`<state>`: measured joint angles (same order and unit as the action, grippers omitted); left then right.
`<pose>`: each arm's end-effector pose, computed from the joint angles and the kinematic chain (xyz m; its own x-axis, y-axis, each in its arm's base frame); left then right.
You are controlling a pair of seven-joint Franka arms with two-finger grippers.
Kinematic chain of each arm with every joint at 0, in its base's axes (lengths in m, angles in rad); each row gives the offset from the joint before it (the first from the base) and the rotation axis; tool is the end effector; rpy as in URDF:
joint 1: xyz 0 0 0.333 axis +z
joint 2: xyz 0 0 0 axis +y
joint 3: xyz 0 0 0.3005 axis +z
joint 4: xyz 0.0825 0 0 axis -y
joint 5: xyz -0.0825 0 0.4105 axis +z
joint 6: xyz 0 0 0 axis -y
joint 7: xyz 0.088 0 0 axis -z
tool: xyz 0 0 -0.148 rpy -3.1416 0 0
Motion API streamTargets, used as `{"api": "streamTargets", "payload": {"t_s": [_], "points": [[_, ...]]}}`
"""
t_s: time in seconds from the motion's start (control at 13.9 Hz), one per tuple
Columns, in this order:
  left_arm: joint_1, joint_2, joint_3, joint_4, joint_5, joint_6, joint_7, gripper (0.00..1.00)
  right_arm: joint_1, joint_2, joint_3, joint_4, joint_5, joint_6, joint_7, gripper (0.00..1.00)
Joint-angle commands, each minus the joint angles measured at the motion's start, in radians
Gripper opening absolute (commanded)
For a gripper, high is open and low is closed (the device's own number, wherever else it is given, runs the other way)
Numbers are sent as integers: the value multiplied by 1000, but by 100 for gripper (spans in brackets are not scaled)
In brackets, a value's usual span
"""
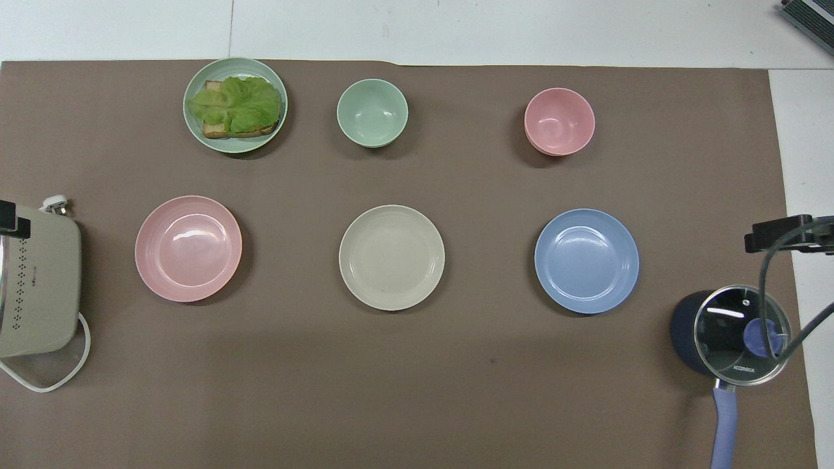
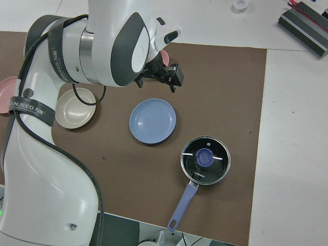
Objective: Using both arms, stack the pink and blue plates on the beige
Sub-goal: 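Move the left gripper toward the large pink bowl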
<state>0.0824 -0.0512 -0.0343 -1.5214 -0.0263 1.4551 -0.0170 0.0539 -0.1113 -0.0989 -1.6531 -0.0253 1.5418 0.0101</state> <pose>0.5525 0.0220 0.6114 0.9980 0.0621 -0.0155 0.0624 -0.9978 0.0242 0.5439 -0.0308 0.5869 0.9985 -0.0552 -0.0004 -0.0552 -0.9984 0.0143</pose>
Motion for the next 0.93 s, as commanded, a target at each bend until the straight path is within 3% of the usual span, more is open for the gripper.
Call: {"api": "streamTargets", "payload": {"t_s": [0.0,0.36,0.86], "points": [[-9,-13,10,-10,-9,-10,15,100,-14,-25,8,-33,4,24,-7,100],[2,-15,11,-89,-9,16,15,100,-14,-25,8,-33,4,23,-7,100],[7,-36,13,-396,-9,327,15,100,-14,-24,8,-33,4,24,-7,100]]}}
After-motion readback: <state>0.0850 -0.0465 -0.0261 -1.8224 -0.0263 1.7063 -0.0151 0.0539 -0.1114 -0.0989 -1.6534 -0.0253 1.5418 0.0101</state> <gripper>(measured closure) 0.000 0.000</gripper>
